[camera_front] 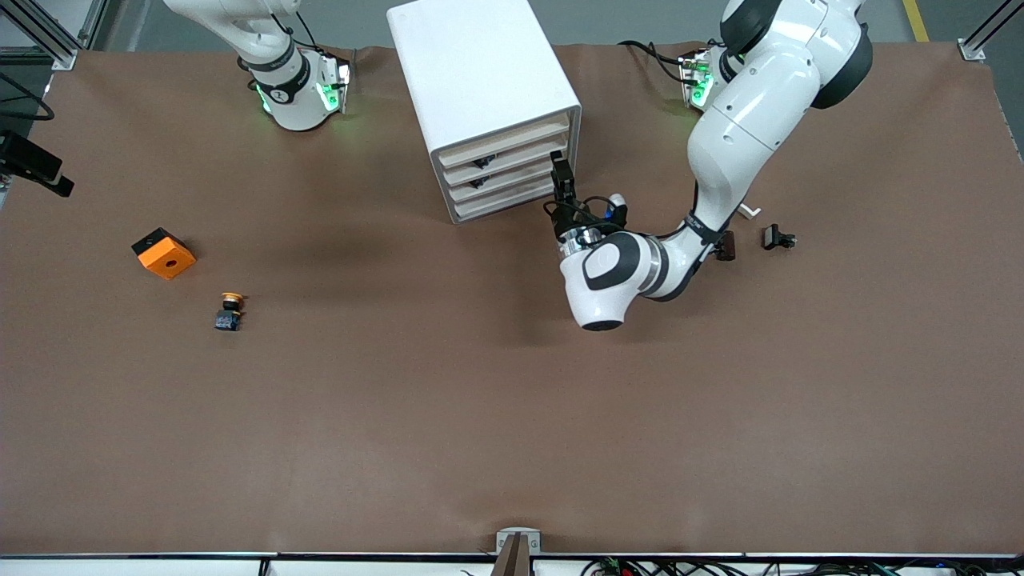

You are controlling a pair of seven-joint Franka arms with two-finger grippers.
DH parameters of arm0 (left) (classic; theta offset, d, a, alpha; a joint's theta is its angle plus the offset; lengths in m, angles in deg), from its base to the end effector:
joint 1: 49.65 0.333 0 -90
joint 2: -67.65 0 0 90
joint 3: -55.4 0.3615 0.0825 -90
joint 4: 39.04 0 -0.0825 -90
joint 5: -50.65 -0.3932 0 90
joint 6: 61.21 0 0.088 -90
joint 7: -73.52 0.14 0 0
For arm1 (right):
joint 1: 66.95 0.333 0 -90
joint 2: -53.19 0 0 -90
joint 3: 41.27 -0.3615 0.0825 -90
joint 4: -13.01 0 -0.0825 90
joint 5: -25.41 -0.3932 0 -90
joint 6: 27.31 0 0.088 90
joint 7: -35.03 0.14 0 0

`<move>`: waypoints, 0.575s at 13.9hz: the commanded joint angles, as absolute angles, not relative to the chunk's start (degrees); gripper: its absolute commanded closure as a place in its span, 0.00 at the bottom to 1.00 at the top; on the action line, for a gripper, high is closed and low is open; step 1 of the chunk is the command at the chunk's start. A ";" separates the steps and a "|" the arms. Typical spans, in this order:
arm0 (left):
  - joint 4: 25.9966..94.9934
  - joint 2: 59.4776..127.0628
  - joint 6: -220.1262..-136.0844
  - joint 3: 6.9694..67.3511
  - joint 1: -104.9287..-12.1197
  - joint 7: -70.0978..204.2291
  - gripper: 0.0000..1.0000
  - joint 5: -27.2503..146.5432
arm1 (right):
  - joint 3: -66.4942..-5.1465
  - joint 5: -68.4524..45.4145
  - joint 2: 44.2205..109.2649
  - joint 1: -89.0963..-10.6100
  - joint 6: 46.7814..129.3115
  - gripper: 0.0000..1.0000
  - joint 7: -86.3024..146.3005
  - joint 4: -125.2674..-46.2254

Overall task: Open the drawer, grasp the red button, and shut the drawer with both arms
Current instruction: 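Grasp the drawer handle of the white cabinet with the left gripper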

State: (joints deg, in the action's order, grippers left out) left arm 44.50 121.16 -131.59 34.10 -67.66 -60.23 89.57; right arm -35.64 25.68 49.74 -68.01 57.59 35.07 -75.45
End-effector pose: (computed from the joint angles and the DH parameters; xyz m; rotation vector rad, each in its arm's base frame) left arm 0.4435 -0.4398 0.1961 -1.1475 -1.4271 1.2439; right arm 0.5290 -0.0647 0.6749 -3.1348 0.1847 0.0034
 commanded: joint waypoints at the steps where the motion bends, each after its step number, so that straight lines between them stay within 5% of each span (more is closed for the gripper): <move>1: 44.54 121.97 -130.02 34.13 -68.37 -61.22 0.49 90.56 | -36.17 26.73 48.18 -68.36 57.68 0.00 35.03 -76.99; 6: 44.54 122.14 -130.11 34.13 -70.21 -61.31 0.49 90.82 | -36.52 27.88 48.18 -68.09 58.29 0.00 34.94 -76.90; 8: 44.54 122.14 -130.11 34.13 -70.83 -61.22 0.66 91.26 | -36.52 27.79 48.18 -68.09 58.38 0.00 34.94 -76.90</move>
